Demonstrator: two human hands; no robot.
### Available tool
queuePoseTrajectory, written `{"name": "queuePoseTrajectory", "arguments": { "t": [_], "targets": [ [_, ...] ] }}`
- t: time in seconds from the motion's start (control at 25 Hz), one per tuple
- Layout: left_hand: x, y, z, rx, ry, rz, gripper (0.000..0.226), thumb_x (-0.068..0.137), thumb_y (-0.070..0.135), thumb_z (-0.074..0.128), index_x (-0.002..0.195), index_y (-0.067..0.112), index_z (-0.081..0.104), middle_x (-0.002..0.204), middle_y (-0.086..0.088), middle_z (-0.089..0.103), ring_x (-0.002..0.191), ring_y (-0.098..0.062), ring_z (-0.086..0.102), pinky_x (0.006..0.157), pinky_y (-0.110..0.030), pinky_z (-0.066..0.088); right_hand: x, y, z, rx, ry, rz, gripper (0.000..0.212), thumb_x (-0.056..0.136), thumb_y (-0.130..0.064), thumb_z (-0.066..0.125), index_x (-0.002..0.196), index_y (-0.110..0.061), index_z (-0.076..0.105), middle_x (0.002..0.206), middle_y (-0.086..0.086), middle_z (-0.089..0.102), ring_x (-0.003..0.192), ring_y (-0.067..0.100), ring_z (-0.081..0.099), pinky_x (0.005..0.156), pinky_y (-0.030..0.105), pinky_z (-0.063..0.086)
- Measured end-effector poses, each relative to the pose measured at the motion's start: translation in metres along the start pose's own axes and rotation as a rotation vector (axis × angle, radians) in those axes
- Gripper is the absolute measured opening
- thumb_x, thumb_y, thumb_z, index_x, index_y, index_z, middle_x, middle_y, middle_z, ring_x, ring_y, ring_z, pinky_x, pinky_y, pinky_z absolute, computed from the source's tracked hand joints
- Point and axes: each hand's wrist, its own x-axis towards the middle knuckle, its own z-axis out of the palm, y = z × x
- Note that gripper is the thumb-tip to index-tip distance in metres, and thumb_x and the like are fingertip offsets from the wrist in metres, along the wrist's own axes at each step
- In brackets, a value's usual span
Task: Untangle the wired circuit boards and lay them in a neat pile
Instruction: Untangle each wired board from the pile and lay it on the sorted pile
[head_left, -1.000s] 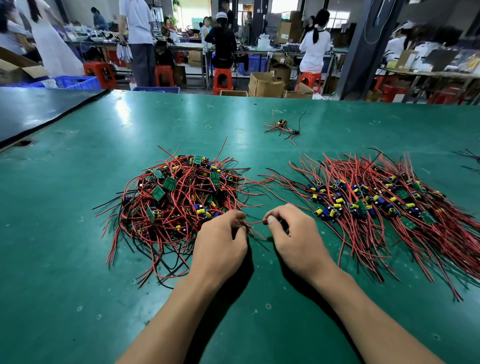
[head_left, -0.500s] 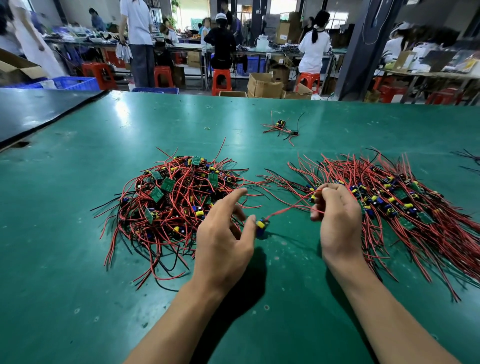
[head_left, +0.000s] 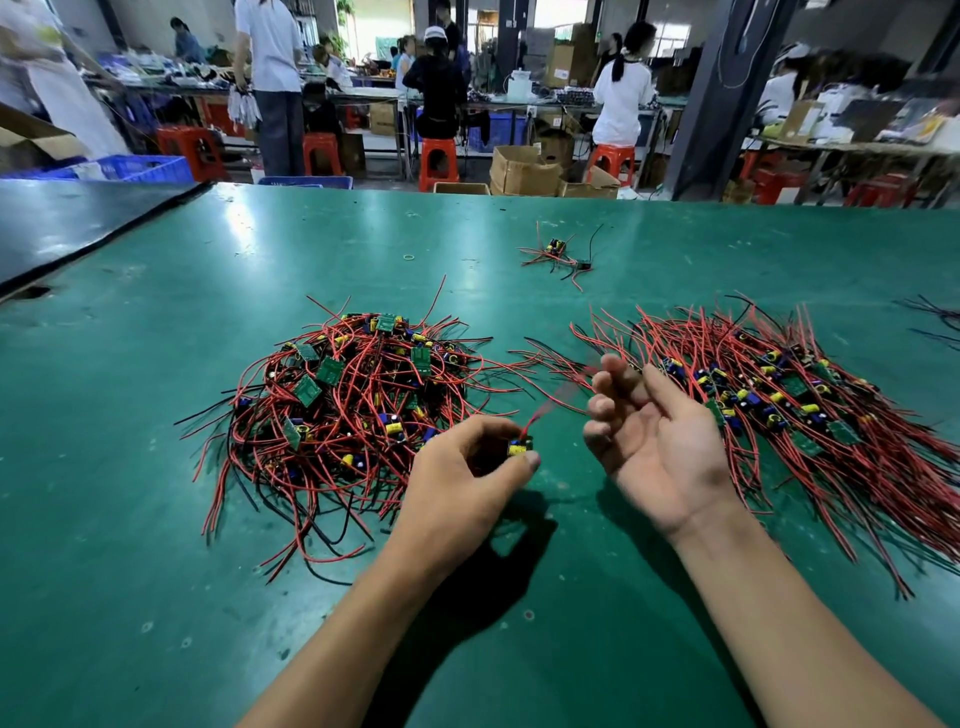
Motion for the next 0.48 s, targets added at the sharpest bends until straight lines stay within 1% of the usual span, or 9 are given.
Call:
{"name": "queuePoseTrajectory", "arguments": {
  "t": [0.04, 0.08, 0.12, 0.16, 0.24, 0.28, 0.36, 0.4, 0.48],
  "targets": [
    [0.0, 0.003, 0.001, -0.238, -0.035, -0.132, 0.018, 0.082, 0.012, 0.077, 0.097, 0.015, 0.068, 0.083, -0.001, 0.072, 0.074, -0.015, 0.069, 0.067, -0.021, 0.053, 0.001, 0.002, -0.001, -0.087, 0.017, 0.003, 0.035, 0.105, -0.029, 0.04, 0.096, -0.012, 0.069, 0.078, 0.0, 0.066, 0.056, 0.009, 0.057, 0.049, 0.021, 0.048],
    [0.0, 0.005, 0.002, -0.402, -0.057, -0.223, 0.019, 0.081, 0.01, 0.077, 0.096, 0.014, 0.066, 0.081, -0.003, 0.07, 0.074, -0.016, 0.068, 0.065, -0.021, 0.051, 0.001, 0.008, -0.001, -0.247, 0.025, -0.013, 0.032, 0.104, -0.027, 0.043, 0.098, -0.012, 0.07, 0.079, 0.0, 0.066, 0.057, 0.009, 0.058, 0.05, 0.02, 0.048],
    [0.0, 0.006, 0.004, -0.464, -0.065, -0.269, 0.02, 0.081, 0.01, 0.076, 0.097, 0.012, 0.063, 0.079, -0.004, 0.069, 0.074, -0.017, 0.067, 0.066, -0.023, 0.05, -0.001, 0.015, 0.0, -0.43, 0.012, -0.041, 0.027, 0.103, -0.024, 0.048, 0.098, -0.012, 0.072, 0.08, 0.0, 0.066, 0.057, 0.009, 0.058, 0.051, 0.019, 0.047],
    [0.0, 0.005, 0.005, -0.476, -0.067, -0.293, 0.021, 0.081, 0.011, 0.076, 0.097, 0.011, 0.062, 0.077, -0.004, 0.068, 0.073, -0.016, 0.066, 0.067, -0.026, 0.049, -0.002, 0.021, 0.001, -0.587, -0.025, -0.065, 0.022, 0.1, -0.021, 0.054, 0.096, -0.013, 0.074, 0.08, 0.0, 0.066, 0.058, 0.008, 0.059, 0.052, 0.018, 0.046],
    [0.0, 0.004, 0.006, -0.43, -0.057, -0.315, 0.021, 0.082, 0.009, 0.076, 0.097, 0.007, 0.062, 0.075, -0.008, 0.067, 0.073, -0.02, 0.065, 0.072, -0.036, 0.051, -0.007, 0.032, 0.004, -0.818, -0.127, -0.132, 0.015, 0.096, -0.02, 0.064, 0.091, -0.013, 0.077, 0.077, -0.004, 0.07, 0.061, 0.004, 0.061, 0.056, 0.016, 0.047],
    [-0.001, 0.002, 0.006, -0.371, -0.052, -0.312, 0.02, 0.082, 0.007, 0.075, 0.097, 0.004, 0.062, 0.075, -0.011, 0.067, 0.073, -0.024, 0.065, 0.075, -0.041, 0.052, -0.008, 0.035, 0.004, -0.962, -0.152, -0.201, 0.012, 0.093, -0.022, 0.069, 0.09, -0.014, 0.078, 0.077, -0.007, 0.072, 0.064, 0.002, 0.062, 0.062, 0.017, 0.048],
    [-0.002, -0.001, 0.006, -0.148, -0.043, -0.261, 0.017, 0.08, 0.004, 0.075, 0.092, 0.005, 0.063, 0.076, -0.011, 0.071, 0.07, -0.028, 0.067, 0.077, -0.043, 0.055, -0.009, 0.041, 0.002, -1.244, -0.128, -0.358, 0.01, 0.088, -0.027, 0.076, 0.09, -0.017, 0.079, 0.083, -0.006, 0.073, 0.074, 0.002, 0.064, 0.073, 0.023, 0.05],
    [-0.003, -0.002, 0.007, -0.045, -0.044, -0.229, 0.017, 0.079, 0.005, 0.075, 0.091, 0.007, 0.063, 0.077, -0.01, 0.073, 0.071, -0.03, 0.069, 0.076, -0.043, 0.057, -0.009, 0.042, 0.002, -1.301, -0.111, -0.405, 0.008, 0.087, -0.026, 0.076, 0.088, -0.019, 0.079, 0.085, -0.005, 0.073, 0.078, 0.004, 0.065, 0.077, 0.027, 0.051],
    [-0.003, -0.002, 0.009, 0.003, -0.049, -0.203, 0.019, 0.078, 0.008, 0.076, 0.091, 0.008, 0.063, 0.078, -0.014, 0.073, 0.071, -0.031, 0.07, 0.073, -0.045, 0.058, -0.008, 0.043, 0.002, -1.289, -0.098, -0.399, 0.01, 0.09, -0.024, 0.072, 0.084, -0.017, 0.077, 0.085, -0.001, 0.072, 0.079, 0.008, 0.064, 0.081, 0.032, 0.051]
  ]
}}
